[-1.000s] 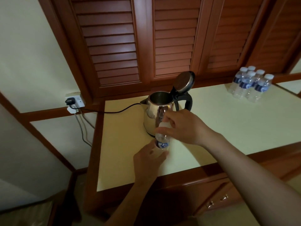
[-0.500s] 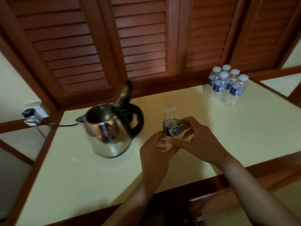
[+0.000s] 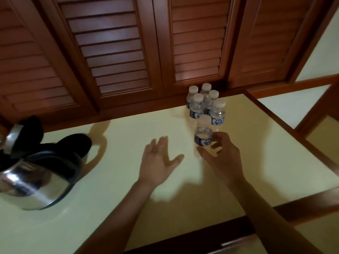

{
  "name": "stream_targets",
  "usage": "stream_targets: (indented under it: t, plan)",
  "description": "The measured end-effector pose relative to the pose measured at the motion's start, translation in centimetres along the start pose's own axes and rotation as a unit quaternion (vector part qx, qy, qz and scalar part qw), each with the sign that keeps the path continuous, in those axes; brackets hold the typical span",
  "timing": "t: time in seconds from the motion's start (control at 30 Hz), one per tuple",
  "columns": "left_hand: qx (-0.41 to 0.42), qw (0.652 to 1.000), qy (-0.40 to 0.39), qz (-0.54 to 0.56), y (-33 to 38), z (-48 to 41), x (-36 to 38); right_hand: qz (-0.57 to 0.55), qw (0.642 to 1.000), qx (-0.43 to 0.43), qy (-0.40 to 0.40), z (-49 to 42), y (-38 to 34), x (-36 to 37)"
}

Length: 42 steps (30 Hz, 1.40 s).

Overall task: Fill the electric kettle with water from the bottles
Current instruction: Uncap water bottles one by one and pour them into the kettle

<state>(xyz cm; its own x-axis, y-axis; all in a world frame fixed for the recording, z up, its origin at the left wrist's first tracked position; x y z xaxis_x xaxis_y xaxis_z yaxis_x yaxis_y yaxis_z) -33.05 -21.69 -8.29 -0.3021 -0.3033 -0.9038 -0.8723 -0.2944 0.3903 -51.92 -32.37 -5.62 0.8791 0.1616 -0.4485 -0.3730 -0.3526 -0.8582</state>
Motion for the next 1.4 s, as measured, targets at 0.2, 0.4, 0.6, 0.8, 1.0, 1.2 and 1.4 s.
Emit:
stream_targets:
  t: [0.2,0.4,0.6,0.8,1.0,1.2,1.4]
  plan:
    - [-0.030,0.993,-0.060,-0.101,-1.6,-0.8,1.3,-0.010,0.999,0.023,0.040,-1.0,2.0,0.9]
    - [-0.041,0.991,-0.060,-0.112,-1.6,-0.9,1.4,0.021,0.995,-0.023,0.091,-2.2,2.8,2.3]
    - [-0.051,0.993,-0.052,-0.092,-1.6,-0.9,1.3,0.033,0.992,-0.031,0.114,-2.8,3.2,2.9]
    - [-0.053,0.994,-0.046,-0.087,-1.5,-0.9,1.1,0.066,0.990,-0.016,0.126,-3.6,3.0,3.3]
    - [-0.055,0.994,-0.046,-0.085,-1.5,-0.8,1.0,0.056,0.989,0.010,0.134,-4.2,3.1,3.5]
    - [-0.055,0.994,-0.042,-0.080,-1.4,-0.7,0.9,0.054,0.989,0.017,0.134,-4.6,2.9,3.4]
    - [-0.054,0.995,-0.039,-0.073,-1.3,-0.7,0.7,0.058,0.988,0.027,0.138,-4.7,3.0,3.4]
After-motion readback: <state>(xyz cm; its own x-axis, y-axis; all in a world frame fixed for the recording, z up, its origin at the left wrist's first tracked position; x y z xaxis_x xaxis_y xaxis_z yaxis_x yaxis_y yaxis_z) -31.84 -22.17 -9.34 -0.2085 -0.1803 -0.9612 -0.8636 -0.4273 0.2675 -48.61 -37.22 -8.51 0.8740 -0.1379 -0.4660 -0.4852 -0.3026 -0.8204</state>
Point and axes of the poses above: each hand's wrist, its own z-axis away from the middle knuckle, its own x-axis out of the palm, y = z × x, the point moved 2 cm from there along -z, towards the middle knuckle, and after that the axes turned 5 degrees about x, right-handed, at the moved point
